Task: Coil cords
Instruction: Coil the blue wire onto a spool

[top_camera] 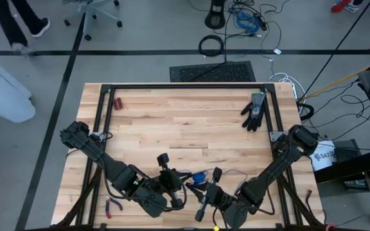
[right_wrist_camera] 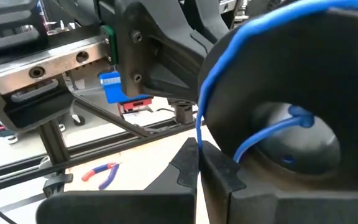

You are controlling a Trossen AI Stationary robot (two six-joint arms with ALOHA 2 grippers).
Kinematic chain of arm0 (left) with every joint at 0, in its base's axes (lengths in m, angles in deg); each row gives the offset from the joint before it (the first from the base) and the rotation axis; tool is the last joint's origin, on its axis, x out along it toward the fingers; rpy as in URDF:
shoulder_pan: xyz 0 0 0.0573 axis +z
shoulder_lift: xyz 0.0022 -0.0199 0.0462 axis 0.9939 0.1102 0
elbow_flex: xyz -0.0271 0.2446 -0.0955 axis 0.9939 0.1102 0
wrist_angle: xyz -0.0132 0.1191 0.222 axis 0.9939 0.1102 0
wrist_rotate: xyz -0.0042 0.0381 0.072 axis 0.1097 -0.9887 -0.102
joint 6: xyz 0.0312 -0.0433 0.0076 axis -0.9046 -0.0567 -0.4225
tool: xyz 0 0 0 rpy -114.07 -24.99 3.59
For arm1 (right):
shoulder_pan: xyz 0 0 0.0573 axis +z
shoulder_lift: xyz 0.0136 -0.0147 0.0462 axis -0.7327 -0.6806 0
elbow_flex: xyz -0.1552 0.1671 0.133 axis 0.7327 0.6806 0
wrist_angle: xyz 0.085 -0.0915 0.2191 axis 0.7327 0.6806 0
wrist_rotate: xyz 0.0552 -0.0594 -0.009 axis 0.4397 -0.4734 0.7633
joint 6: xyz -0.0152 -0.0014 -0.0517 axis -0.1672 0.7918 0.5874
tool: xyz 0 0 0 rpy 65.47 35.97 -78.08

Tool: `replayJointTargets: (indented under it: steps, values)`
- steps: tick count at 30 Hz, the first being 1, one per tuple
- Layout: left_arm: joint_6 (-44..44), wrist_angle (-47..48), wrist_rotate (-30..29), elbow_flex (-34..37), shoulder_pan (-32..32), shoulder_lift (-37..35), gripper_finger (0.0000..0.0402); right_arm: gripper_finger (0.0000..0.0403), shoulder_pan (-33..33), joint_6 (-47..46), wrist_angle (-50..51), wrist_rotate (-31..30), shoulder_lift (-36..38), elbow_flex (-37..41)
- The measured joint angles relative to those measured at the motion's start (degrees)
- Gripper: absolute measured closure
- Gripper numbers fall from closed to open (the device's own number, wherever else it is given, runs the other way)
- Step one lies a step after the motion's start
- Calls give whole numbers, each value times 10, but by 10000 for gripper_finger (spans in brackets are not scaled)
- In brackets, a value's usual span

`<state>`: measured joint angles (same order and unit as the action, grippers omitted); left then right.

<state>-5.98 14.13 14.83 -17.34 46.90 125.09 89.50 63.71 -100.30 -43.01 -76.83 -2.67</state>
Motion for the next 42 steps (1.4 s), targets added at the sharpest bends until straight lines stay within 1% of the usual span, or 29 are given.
replayJointTargets:
  steps: [7,14,17,21,28,35,42]
  values:
    - [2,-1,0,-1,0,0,395,402,1,69,-86,1,-1,1]
    - [1,13,4,-1,0,0,395,402,1,69,-88,4,-1,1]
    - [-5,1,4,-1,0,0,395,402,0,69,-82,2,-1,1]
    - [-38,-32,-1,0,-6,0,395,402,-5,54,-70,3,-1,0]
    - [-40,-58,1,0,-10,0,395,402,-9,34,-42,-1,-1,0]
    - [-55,-62,8,0,-17,-1,395,403,-10,4,1,-6,-1,0]
    - [-61,-60,20,-1,-30,-5,395,403,7,-6,28,-6,0,0]
